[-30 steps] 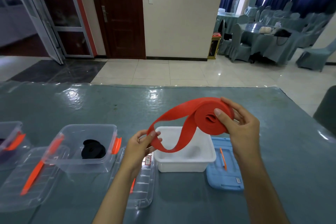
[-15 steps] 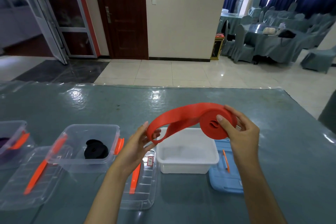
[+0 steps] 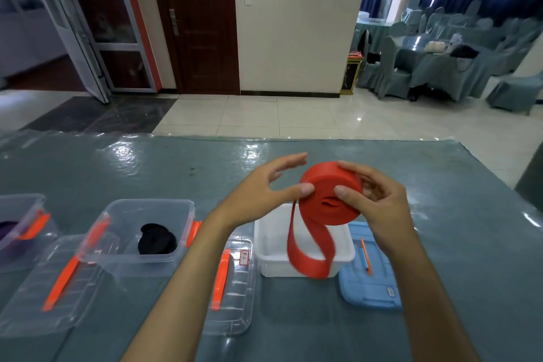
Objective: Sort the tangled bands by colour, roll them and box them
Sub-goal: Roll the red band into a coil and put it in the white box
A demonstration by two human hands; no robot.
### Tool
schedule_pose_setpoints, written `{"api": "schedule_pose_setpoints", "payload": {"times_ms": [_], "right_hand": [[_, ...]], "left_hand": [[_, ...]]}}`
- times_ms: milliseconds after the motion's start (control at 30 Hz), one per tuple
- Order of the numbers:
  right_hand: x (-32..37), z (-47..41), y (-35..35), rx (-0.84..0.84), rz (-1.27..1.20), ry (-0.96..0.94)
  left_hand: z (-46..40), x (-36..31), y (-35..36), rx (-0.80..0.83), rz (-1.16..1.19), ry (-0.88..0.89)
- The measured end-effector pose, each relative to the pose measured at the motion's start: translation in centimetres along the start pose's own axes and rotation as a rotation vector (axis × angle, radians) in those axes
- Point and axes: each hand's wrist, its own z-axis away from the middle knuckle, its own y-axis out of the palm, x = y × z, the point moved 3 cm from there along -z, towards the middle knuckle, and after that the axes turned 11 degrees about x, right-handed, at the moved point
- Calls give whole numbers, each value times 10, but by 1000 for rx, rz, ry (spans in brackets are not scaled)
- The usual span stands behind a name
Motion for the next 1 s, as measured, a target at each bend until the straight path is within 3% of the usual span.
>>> {"api": "schedule_pose_setpoints", "payload": {"times_ms": [100,200,600,733,1000], "right_hand": [[7,0,-1,25,31,-4],[7,2,-2,65,51,34],[-13,6,4,179,-283,237],[-12,6,-4,258,-212,292],[-12,16,-1,72,-200,218]], "left_hand": [[-4,-7,3,73,105,10],[-1,-10,3,17,86,72],[12,-15,6,-200,240,236],[13,-14,9,-233,207,262],[20,-7,9,-101,163,148]]}}
